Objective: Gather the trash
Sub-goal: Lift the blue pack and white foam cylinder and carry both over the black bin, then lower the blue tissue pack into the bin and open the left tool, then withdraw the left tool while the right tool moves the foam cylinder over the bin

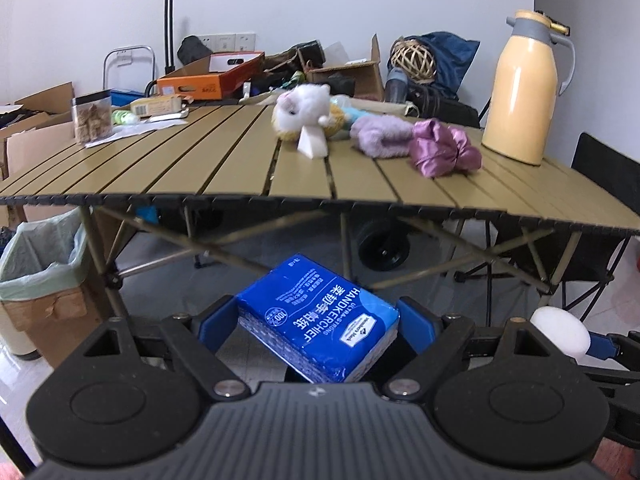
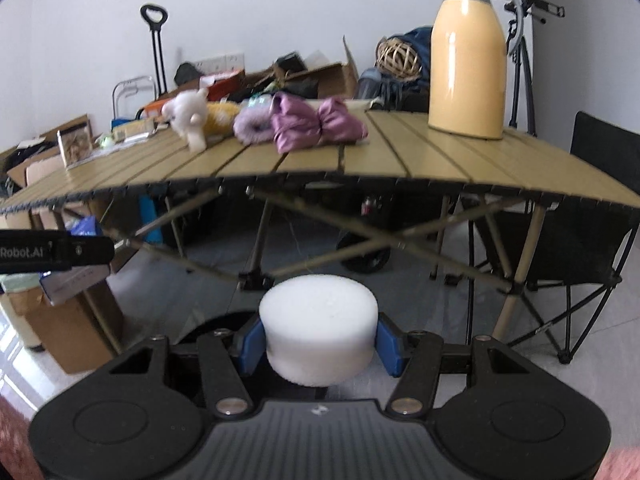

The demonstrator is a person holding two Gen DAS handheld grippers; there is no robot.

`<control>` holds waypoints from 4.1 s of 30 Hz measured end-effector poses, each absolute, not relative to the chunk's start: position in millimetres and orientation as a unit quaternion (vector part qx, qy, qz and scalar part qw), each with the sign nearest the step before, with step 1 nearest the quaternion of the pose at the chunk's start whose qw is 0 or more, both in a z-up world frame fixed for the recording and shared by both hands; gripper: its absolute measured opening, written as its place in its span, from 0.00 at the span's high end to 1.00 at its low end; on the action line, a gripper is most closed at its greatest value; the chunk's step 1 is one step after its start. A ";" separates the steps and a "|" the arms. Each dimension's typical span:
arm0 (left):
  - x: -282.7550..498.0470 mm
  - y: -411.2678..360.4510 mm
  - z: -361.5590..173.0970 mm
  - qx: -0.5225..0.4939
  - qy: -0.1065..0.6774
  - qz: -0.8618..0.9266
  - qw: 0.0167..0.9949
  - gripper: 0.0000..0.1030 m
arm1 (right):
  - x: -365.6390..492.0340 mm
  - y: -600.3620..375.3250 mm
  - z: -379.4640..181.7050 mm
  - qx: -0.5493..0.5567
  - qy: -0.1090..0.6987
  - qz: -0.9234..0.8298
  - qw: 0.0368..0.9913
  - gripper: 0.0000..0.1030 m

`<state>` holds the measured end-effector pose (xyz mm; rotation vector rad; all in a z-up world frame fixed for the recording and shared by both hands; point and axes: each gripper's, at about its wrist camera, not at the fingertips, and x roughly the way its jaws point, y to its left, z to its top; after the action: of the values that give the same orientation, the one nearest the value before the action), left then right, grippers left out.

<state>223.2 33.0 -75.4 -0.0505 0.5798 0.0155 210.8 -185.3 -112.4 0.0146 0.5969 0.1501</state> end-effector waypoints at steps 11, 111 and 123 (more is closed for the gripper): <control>206.9 35.4 -101.8 -0.003 0.322 0.024 0.946 0.16 | 207.2 -181.1 -138.9 0.001 0.369 0.080 0.926 0.46; 363.3 -40.6 -208.4 -0.092 0.608 0.087 0.784 0.14 | 266.4 -242.5 -241.2 0.032 0.534 -0.031 0.844 0.46; 361.7 -49.6 -213.7 -0.070 0.628 0.067 0.772 0.00 | 265.9 -243.4 -242.2 0.032 0.534 -0.032 0.844 0.46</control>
<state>361.7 -49.6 -213.7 -0.1507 1.3619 0.1450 265.9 -243.4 -242.2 0.0684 1.1279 -0.0666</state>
